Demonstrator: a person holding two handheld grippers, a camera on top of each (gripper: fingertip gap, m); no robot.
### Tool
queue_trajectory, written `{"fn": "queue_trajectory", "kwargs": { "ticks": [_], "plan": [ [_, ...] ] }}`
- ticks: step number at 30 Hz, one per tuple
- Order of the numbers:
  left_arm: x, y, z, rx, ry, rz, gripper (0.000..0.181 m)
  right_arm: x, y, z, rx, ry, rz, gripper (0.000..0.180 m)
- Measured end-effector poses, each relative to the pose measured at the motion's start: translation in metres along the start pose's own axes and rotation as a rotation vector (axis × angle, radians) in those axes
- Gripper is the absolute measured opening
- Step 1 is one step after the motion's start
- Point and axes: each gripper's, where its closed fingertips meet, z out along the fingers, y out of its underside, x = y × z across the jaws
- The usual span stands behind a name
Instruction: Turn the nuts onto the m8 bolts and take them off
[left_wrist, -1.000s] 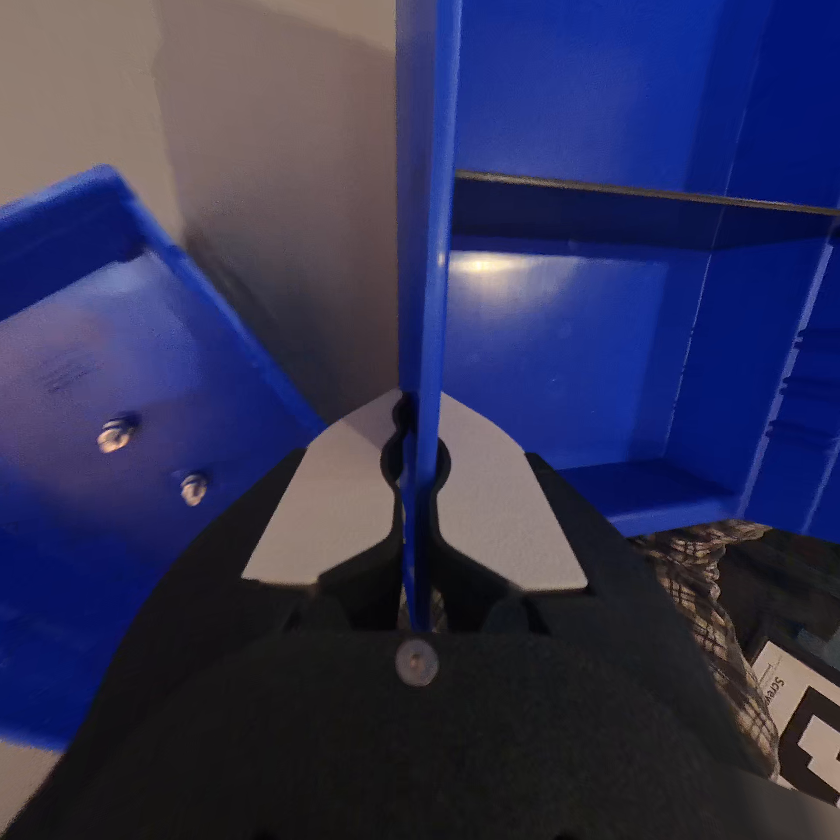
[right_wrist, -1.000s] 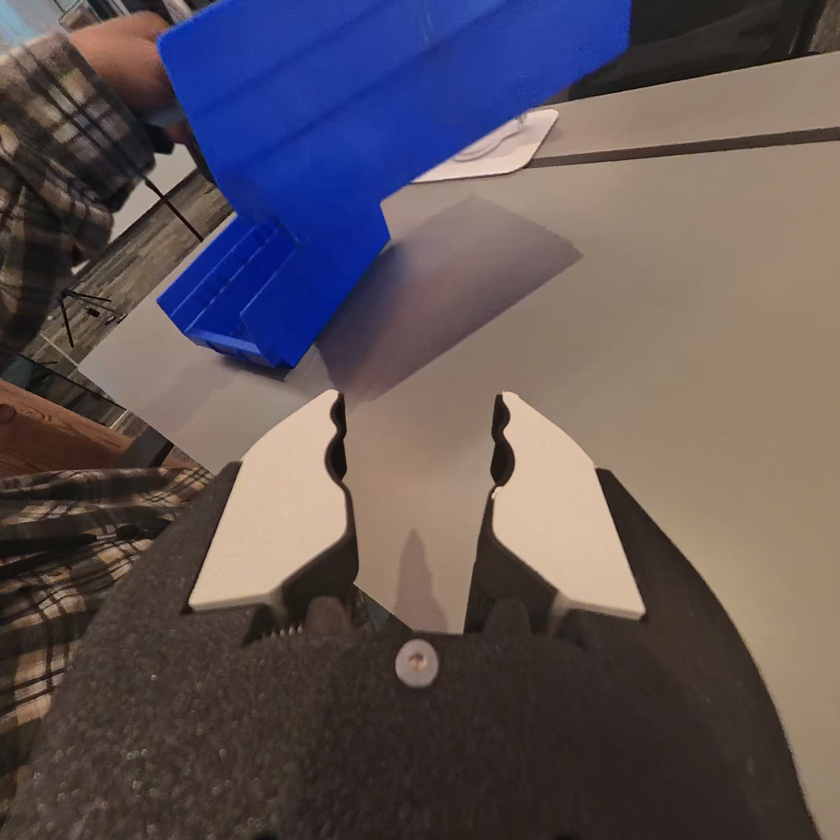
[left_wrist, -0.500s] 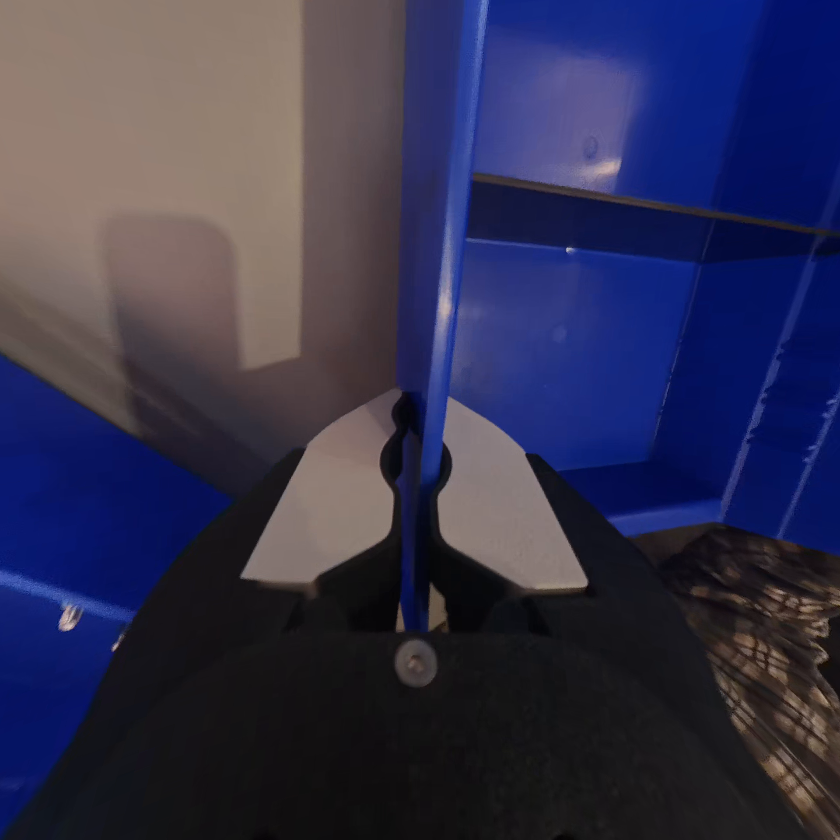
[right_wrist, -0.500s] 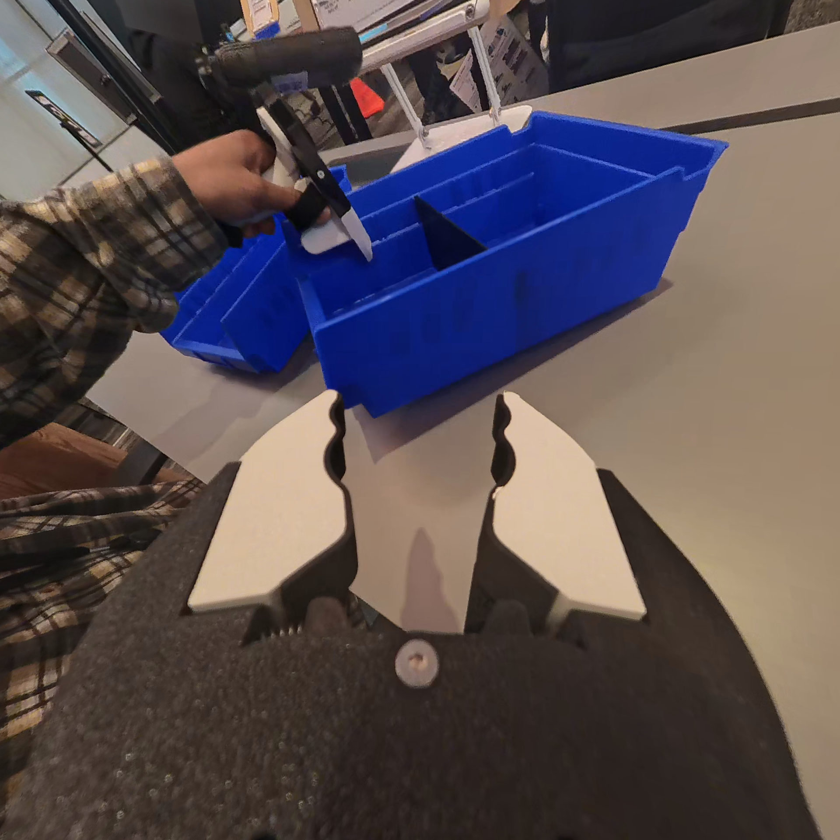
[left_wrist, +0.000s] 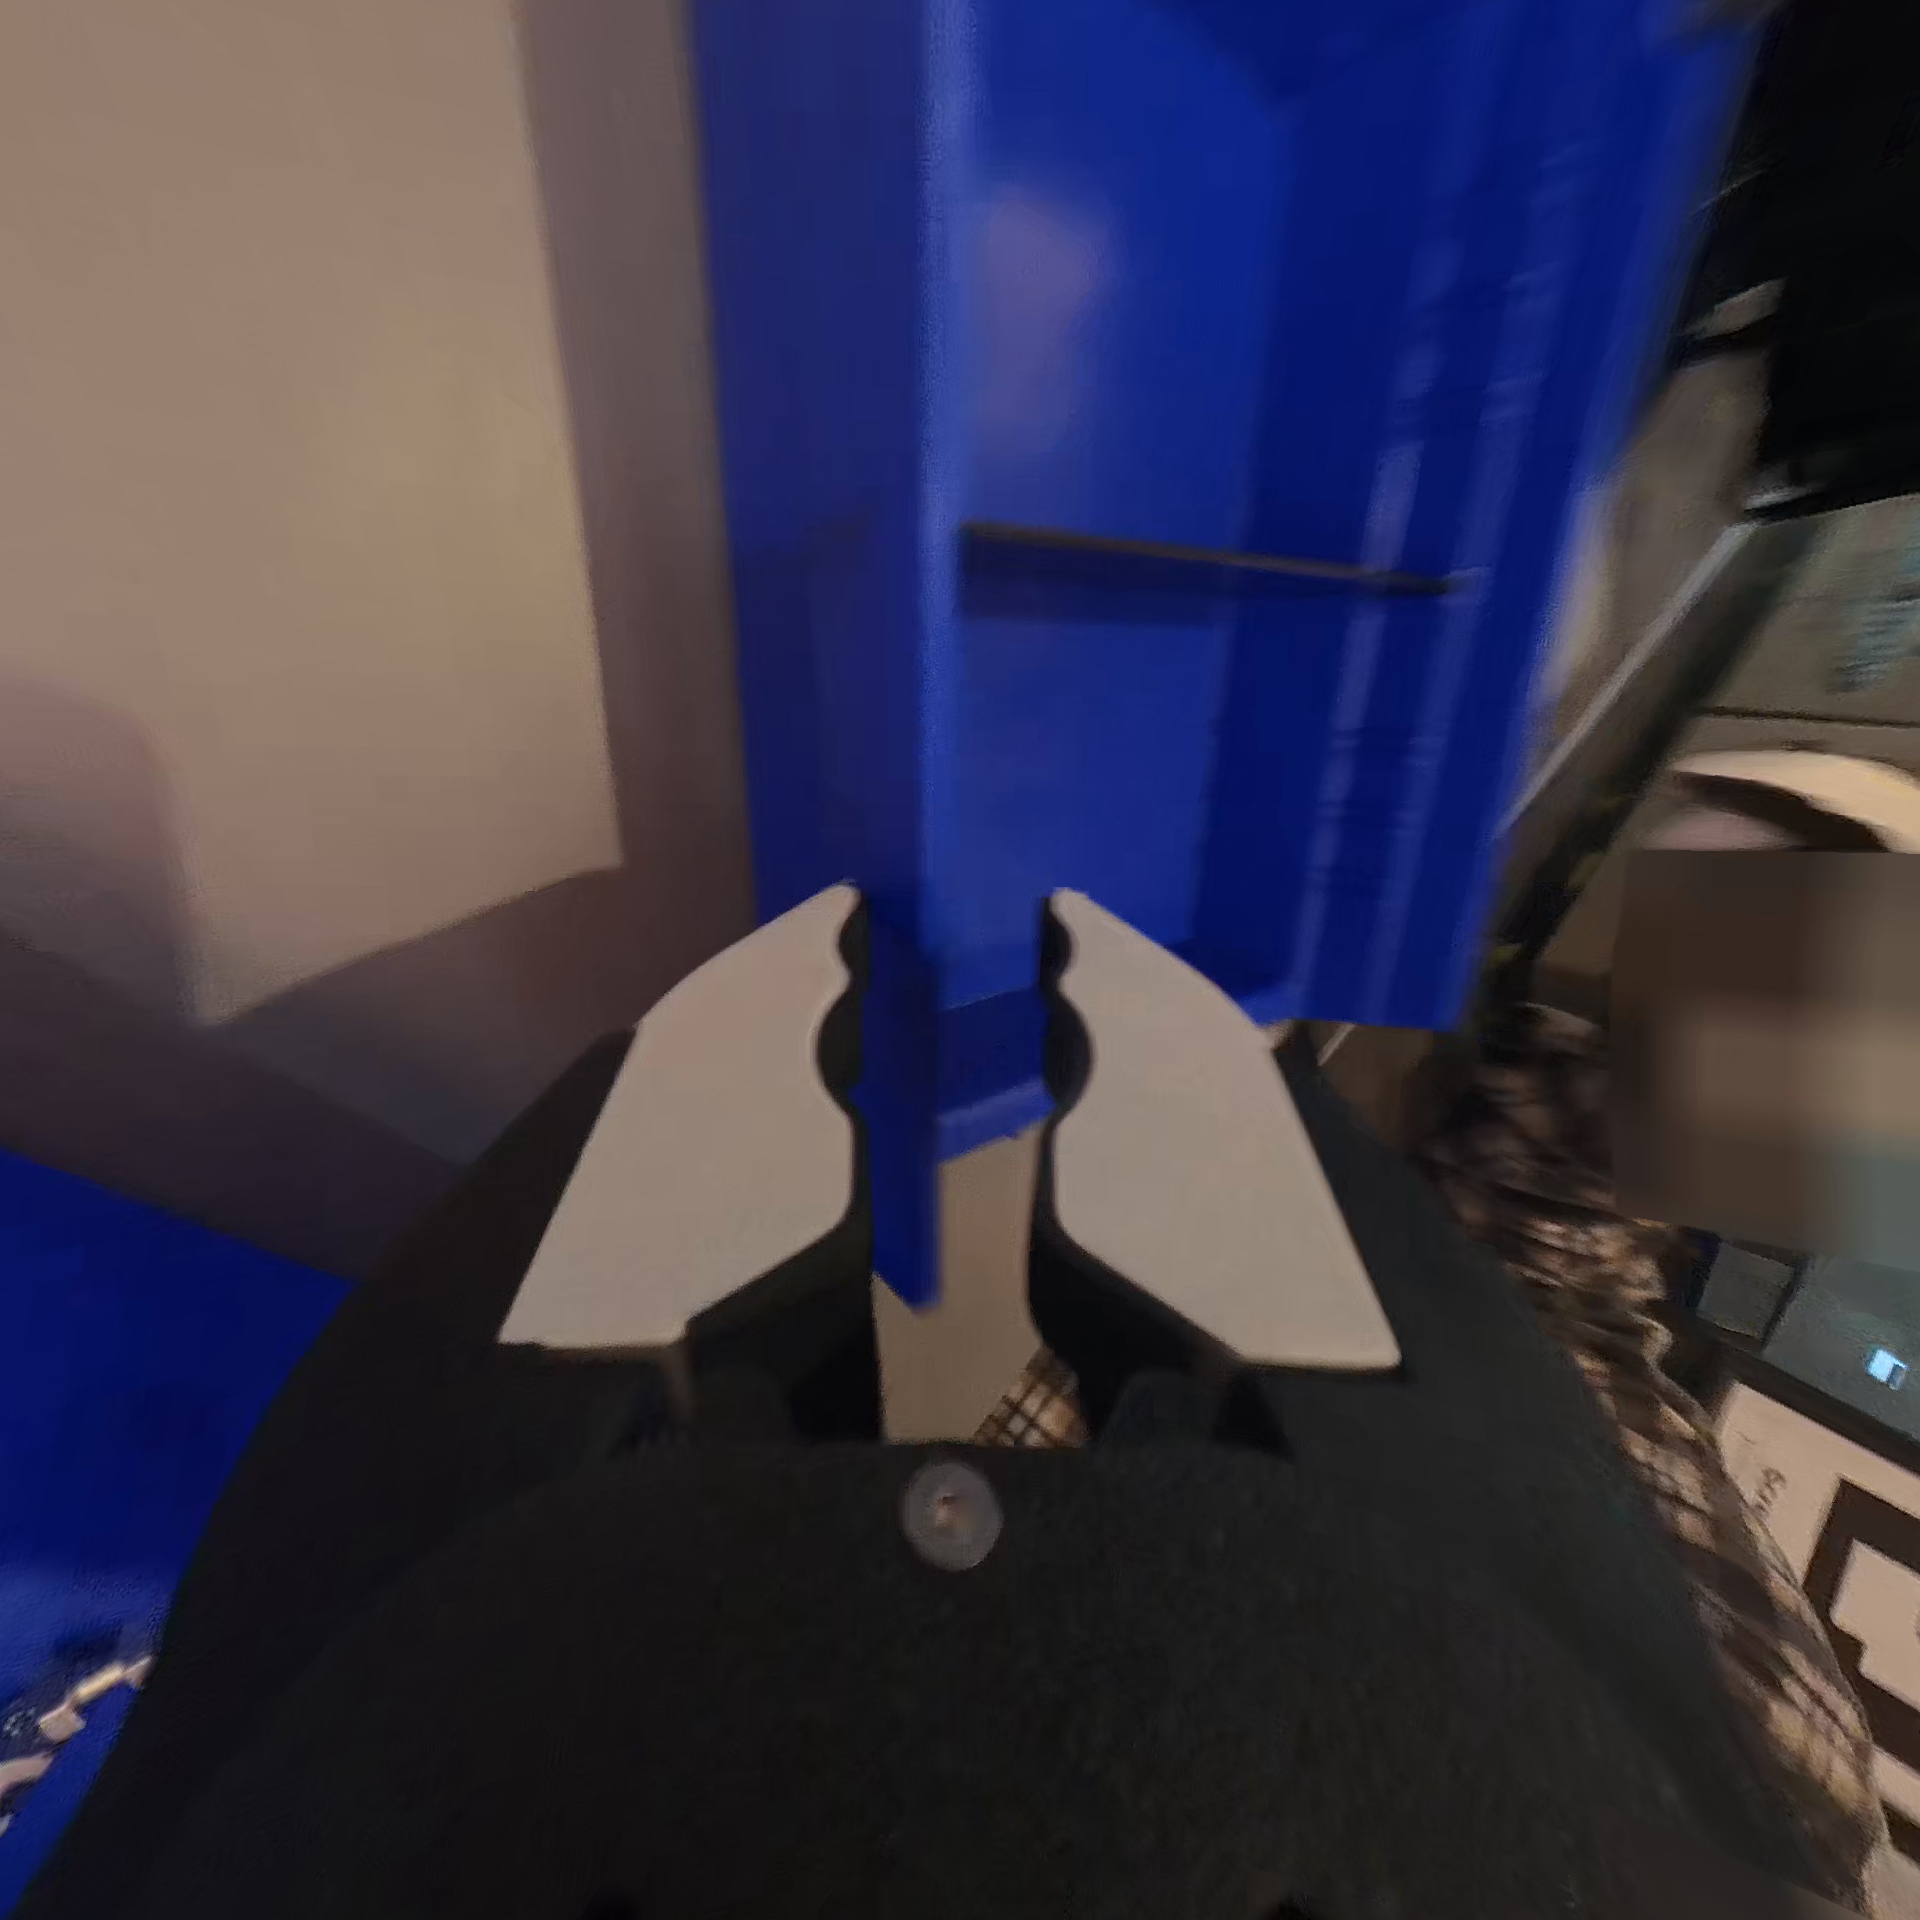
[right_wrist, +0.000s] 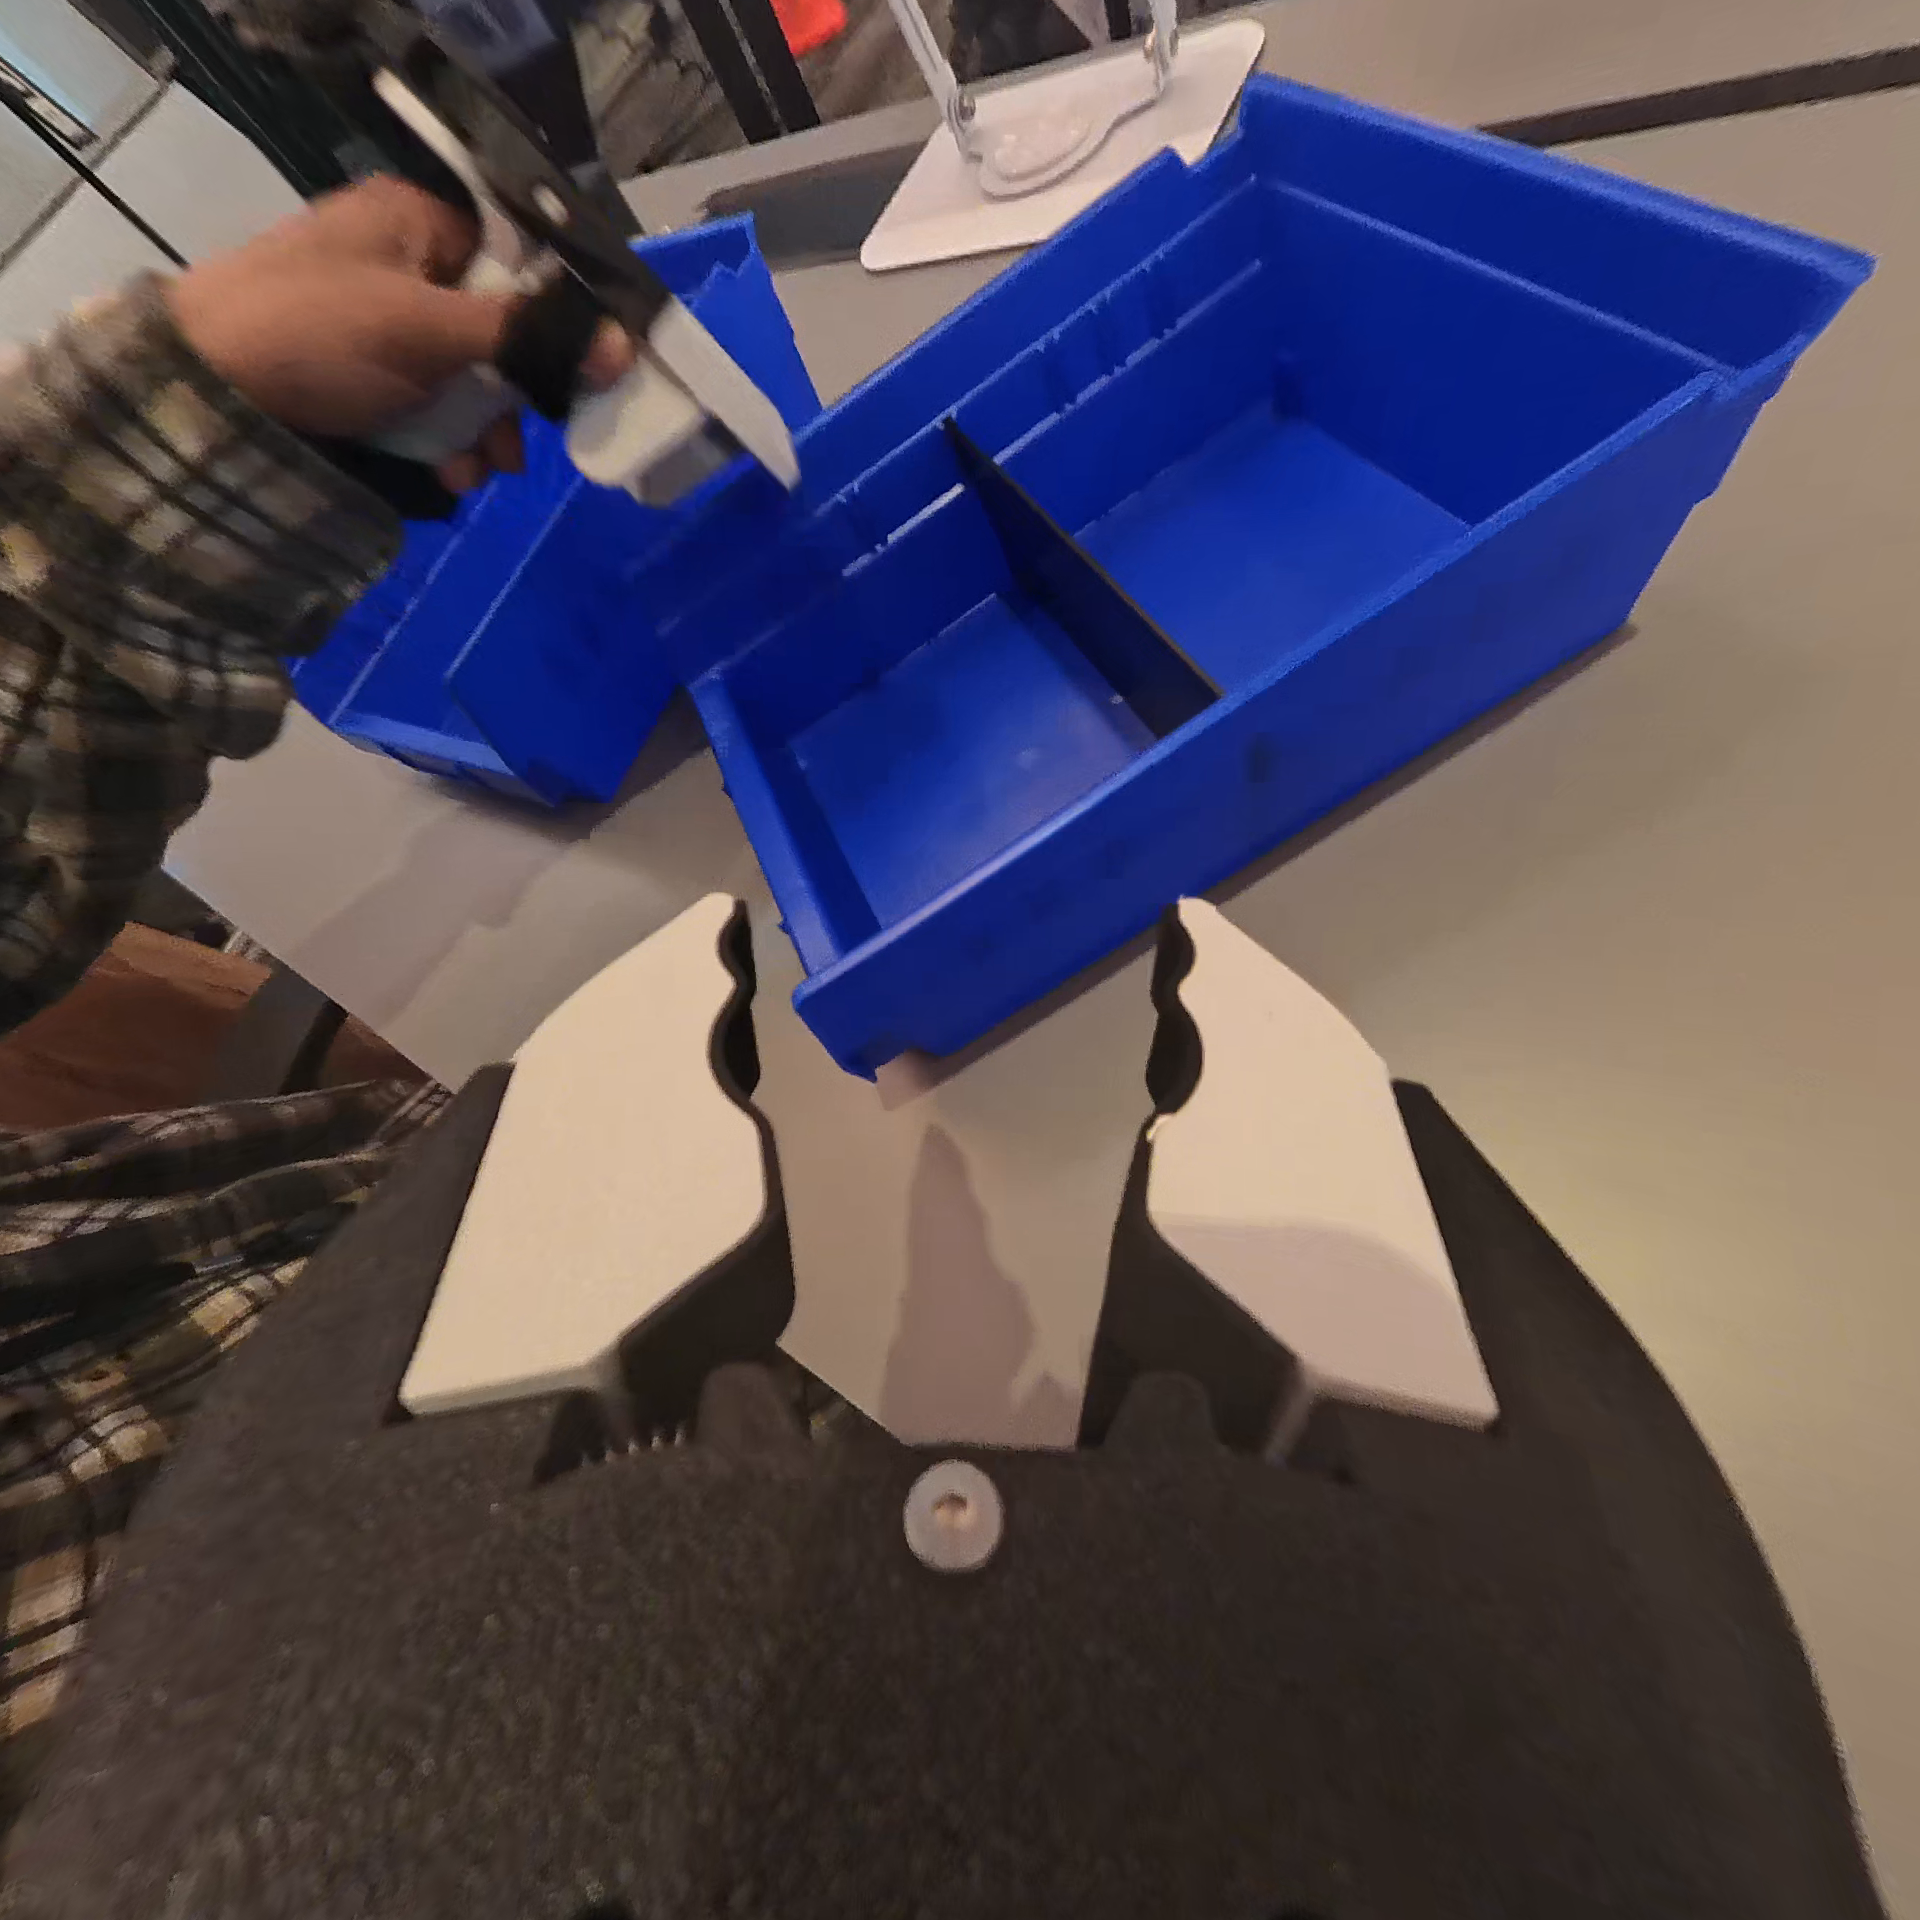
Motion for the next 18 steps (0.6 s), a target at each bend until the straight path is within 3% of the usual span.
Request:
{"fn": "queue_trajectory", "kwargs": {
  "ticks": [2,5,11,18],
  "plan": [
    [0.020,-0.005,-0.028,0.075,0.072,0.071,0.044,-0.001,-0.001,0.007,-0.034,0.016,0.006,0.076],
    [0.050,0.000,-0.086,0.228,0.160,0.220,0.048,0.005,-0.001,0.019,-0.089,0.068,0.019,0.080],
    [0.046,0.050,-0.196,0.535,0.148,0.408,0.070,0.024,0.003,0.041,-0.227,0.188,0.057,0.080],
    [0.006,0.130,-0.252,0.769,0.063,0.477,0.069,0.024,0.015,0.064,-0.412,0.270,0.171,0.070]
  ]
}}
